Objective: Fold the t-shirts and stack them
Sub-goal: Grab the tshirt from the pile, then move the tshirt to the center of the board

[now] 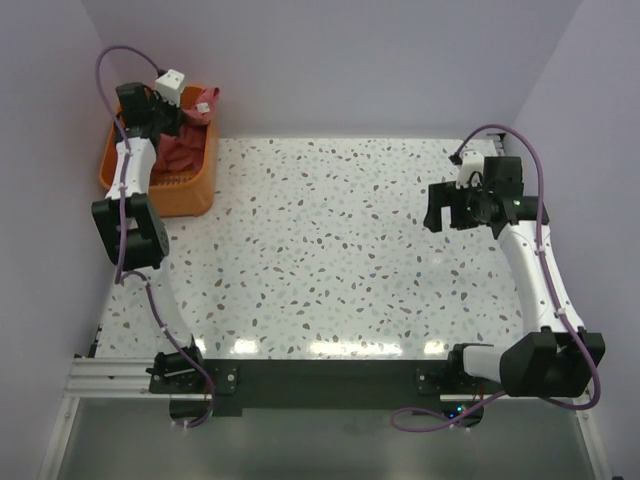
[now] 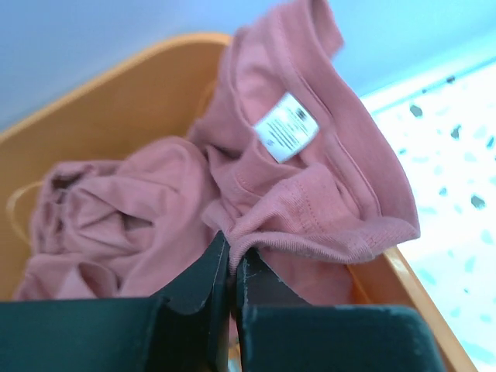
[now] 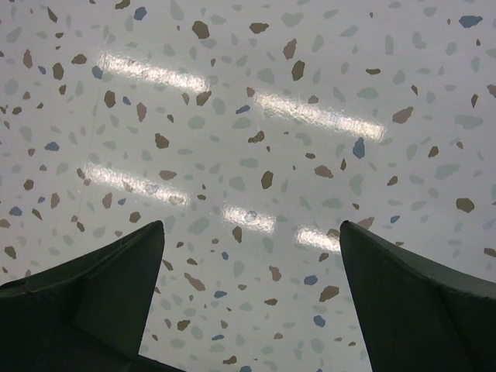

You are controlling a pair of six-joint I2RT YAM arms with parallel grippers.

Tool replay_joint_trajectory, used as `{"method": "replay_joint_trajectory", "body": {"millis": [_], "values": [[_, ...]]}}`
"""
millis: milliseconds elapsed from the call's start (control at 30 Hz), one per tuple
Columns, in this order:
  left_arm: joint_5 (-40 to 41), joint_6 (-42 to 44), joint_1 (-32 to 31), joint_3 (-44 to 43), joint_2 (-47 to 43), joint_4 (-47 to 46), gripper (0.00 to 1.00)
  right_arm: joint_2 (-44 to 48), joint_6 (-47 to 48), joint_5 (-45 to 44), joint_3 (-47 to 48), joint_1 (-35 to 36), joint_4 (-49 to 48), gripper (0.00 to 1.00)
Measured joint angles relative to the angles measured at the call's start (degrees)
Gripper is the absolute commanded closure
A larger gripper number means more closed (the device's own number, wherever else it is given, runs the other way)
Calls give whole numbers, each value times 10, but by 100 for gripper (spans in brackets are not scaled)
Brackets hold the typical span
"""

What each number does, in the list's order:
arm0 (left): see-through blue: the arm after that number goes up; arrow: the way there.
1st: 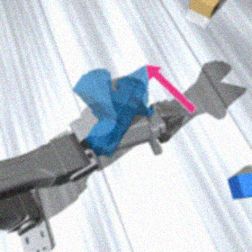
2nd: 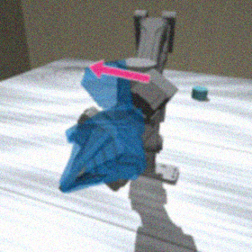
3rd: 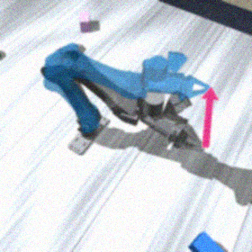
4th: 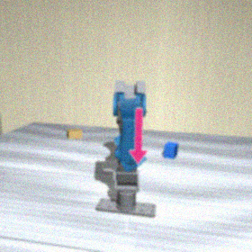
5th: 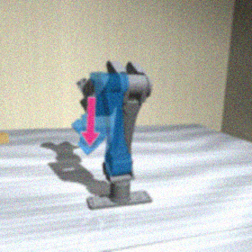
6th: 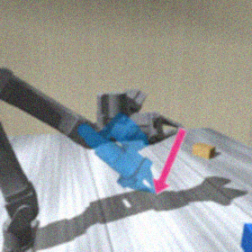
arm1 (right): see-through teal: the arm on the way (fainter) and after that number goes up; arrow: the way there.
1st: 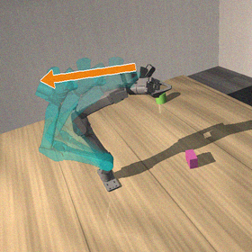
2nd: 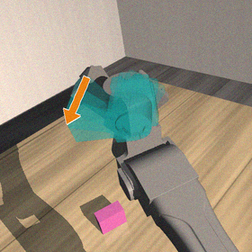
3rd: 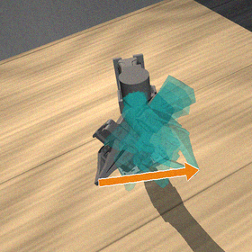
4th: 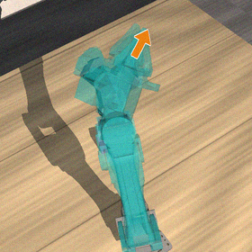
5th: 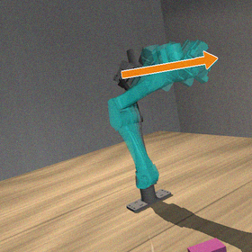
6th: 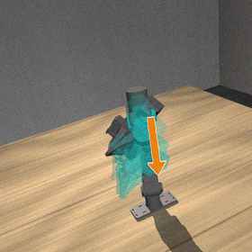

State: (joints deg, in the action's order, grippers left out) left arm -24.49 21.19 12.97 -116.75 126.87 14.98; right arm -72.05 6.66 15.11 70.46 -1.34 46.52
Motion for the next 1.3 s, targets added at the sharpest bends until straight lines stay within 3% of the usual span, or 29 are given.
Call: {"method": "replay_joint_trajectory", "body": {"millis": [233,533,967,1300], "values": [[38,-97,20,-7,-21,-91,100,0,-2,0,0,0,0,1],[85,-189,29,-5,-140,-282,100,11,-3,0,0,0,0,1],[138,-237,27,-189,-137,-460,100,32,-5,0,0,-2,0,1],[136,-239,-50,-196,-176,-539,100,32,-7,0,0,-2,0,1]]}}
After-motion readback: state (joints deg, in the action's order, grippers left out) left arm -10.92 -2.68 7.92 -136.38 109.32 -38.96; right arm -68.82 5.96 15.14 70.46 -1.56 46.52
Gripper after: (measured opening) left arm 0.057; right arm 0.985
